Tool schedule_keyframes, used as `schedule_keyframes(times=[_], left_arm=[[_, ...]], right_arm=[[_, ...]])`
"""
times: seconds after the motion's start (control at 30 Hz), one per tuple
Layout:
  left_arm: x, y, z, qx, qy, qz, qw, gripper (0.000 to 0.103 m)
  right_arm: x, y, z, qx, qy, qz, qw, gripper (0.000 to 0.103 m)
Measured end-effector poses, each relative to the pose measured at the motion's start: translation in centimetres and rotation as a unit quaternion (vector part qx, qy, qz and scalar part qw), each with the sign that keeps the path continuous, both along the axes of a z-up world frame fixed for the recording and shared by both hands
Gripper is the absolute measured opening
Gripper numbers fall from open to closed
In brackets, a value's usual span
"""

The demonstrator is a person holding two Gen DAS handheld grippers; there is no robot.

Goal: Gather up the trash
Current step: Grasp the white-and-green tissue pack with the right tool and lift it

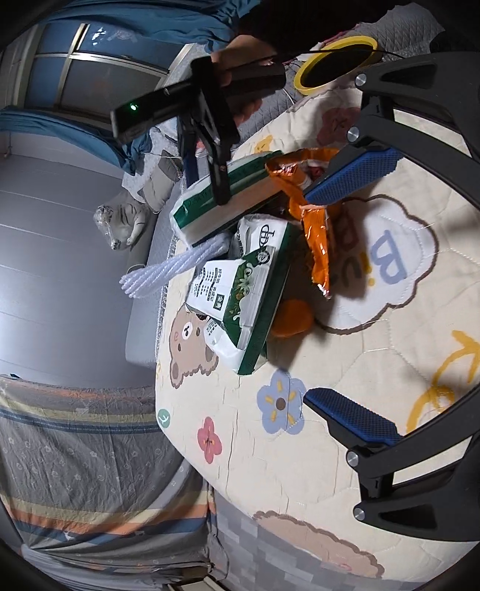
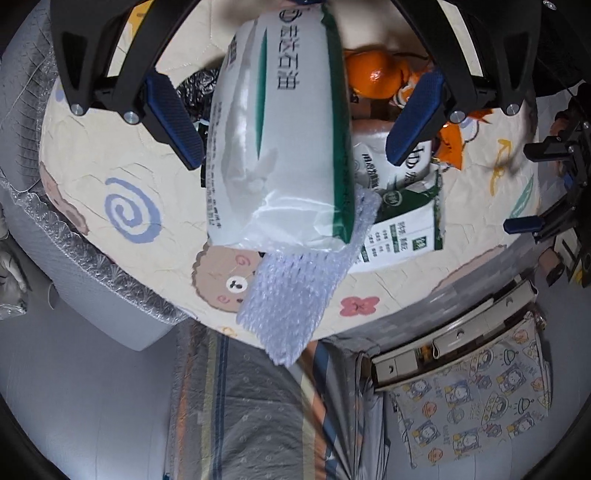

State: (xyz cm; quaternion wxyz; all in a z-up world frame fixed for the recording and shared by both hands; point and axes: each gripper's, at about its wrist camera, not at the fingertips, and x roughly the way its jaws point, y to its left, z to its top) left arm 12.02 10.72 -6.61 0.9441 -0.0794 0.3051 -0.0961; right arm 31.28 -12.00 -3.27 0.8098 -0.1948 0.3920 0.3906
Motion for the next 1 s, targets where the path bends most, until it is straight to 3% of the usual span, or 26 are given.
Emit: schedule_keyframes(times=[0.2, 0.27, 0.33, 0.37, 0.43, 0.6, 0.77, 1.0], left_arm=[[0.7, 0.9, 0.4, -0.006, -0.018, 0.027, 0.9995, 0.095], [1.0, 1.0, 0.8, -0.002, -0.024, 0.030, 0.9992, 0.095], [1.3, 0.9, 1.1, 0.004, -0.030, 0.028, 0.9992, 0.095], [1.4, 0.8, 1.3, 0.006, -0.032, 0.022, 0.9992, 0.095], [2.0, 0.2, 1.3, 0.022, -0.031, 0.016, 0.9992, 0.095], [3.8, -0.1, 0.8, 0.022, -0.015, 0.003, 0.9996, 0.095], [4.8, 0.0, 0.6, 0.017, -0.018, -0.013, 0.9996, 0.095], [7.4, -0.9, 1.9, 0.046, -0.036, -0.040, 0.9975, 0.095]], right_arm=[[0.2, 0.2, -0.9, 0.015, 0.032, -0.003, 0.999, 0.096], [0.0, -0.1, -1.0, 0.018, 0.030, -0.012, 0.999, 0.087], [0.0, -0.5, -1.1, 0.025, 0.034, -0.030, 0.999, 0.069], [0.1, -0.9, -1.1, 0.036, 0.044, -0.038, 0.998, 0.066], [0.6, -1.5, -1.2, 0.048, 0.050, -0.052, 0.996, 0.052], [0.0, -3.5, -0.8, 0.073, 0.060, -0.080, 0.992, 0.032], [-2.3, -6.6, 0.5, 0.116, 0.067, -0.083, 0.987, 0.026], [-6.4, -11.4, 3.8, 0.196, 0.043, -0.095, 0.975, 0.025]])
